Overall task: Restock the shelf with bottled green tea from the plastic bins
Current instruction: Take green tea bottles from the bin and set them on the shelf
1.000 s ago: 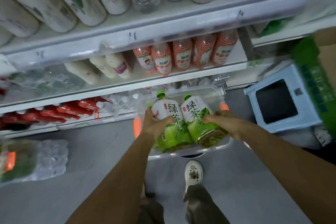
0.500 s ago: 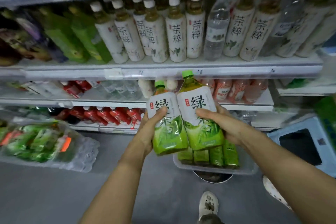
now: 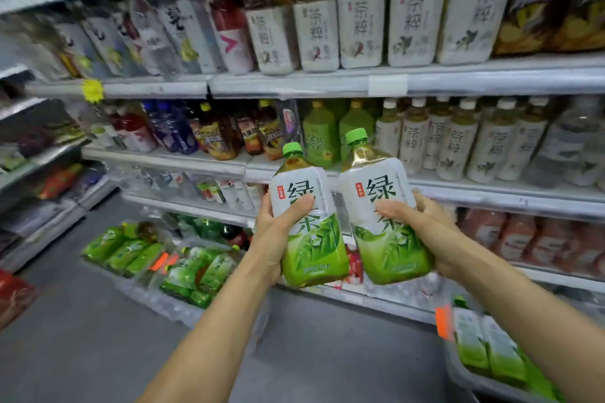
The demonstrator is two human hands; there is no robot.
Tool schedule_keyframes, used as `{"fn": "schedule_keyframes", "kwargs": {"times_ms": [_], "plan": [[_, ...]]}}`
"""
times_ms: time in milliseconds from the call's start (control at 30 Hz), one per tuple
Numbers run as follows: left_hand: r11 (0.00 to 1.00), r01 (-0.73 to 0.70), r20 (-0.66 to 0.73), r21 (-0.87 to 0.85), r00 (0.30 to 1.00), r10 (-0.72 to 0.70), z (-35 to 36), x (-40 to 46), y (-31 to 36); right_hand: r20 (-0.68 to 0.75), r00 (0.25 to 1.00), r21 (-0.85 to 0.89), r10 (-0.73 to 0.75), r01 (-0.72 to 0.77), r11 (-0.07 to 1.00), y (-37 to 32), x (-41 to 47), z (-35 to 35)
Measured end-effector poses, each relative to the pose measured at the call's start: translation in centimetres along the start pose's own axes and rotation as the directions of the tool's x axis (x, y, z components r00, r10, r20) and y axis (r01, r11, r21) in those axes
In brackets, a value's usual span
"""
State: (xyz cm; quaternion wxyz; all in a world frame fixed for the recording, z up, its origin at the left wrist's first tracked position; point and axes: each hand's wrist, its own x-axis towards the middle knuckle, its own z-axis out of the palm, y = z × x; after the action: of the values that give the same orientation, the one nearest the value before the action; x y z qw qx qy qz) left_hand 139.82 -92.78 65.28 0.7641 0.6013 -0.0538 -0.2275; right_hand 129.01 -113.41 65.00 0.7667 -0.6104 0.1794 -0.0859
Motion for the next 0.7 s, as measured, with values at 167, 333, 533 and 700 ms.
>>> {"fn": "schedule_keyframes", "kwargs": {"times_ms": [167, 333, 533, 700], "plan": [[0.993, -0.110, -0.064, 0.032, 0.992, 0.112, -8.2, -1.1, 7.6, 0.031, 0.996, 0.023, -0.083, 0.082, 0.996, -2.3, 2.3, 9.8], [0.981, -0.188, -0.108, 0.047, 0.975, 0.192, -14.0, 0.1, 13.0, 0.066, 0.987, 0.030, -0.147, 0.145, 0.989, -4.6, 5.3, 17.4], [0.960, -0.280, -0.109, 0.021, 0.954, 0.281, -18.8, 4.0, 18.4, 0.120, 0.968, -0.016, -0.222, 0.225, 0.974, -7.6, 10.7, 24.5], [0.938, -0.345, -0.112, 0.018, 0.932, 0.345, -23.5, 8.6, 23.2, 0.150, 0.951, -0.006, -0.270, 0.274, 0.962, -9.5, 16.3, 30.6]]}}
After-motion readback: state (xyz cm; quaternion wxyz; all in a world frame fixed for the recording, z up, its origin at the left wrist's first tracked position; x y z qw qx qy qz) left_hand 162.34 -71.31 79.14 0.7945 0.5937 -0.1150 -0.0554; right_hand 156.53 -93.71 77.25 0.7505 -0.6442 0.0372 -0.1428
